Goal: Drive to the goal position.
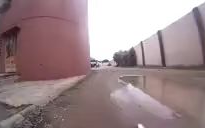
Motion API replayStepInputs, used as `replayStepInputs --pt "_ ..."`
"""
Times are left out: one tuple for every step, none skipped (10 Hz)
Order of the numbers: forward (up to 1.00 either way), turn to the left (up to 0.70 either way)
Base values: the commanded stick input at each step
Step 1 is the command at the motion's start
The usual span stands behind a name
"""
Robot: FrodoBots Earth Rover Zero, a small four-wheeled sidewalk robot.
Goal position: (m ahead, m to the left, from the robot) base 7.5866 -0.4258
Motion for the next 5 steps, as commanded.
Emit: replayStepInputs --pt "0.70 0.00" --pt "0.70 0.00" --pt "0.70 0.00" --pt "0.70 0.00" --pt "0.70 0.00"
